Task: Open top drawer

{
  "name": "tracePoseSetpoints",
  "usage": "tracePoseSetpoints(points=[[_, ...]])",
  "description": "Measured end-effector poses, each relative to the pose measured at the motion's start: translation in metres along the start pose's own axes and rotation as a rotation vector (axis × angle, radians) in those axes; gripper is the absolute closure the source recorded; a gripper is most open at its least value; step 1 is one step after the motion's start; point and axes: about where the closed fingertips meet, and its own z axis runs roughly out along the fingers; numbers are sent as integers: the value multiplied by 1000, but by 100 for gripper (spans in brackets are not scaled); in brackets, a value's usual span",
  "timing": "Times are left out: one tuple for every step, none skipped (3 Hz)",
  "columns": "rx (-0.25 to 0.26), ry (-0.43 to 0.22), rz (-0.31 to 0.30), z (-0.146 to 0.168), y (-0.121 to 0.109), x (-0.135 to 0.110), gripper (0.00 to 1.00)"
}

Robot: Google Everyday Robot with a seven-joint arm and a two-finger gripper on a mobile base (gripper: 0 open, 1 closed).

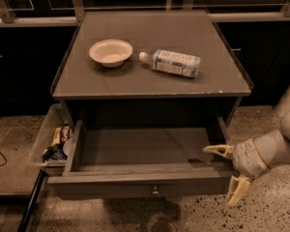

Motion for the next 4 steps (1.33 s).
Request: tracePoseSetpoints(points=[[47, 31, -82, -37, -5, -29, 0], [83, 100, -185, -84, -12, -71, 0], [124, 159, -265, -129, -18, -109, 0], [129, 162, -271, -132, -19, -113, 0]])
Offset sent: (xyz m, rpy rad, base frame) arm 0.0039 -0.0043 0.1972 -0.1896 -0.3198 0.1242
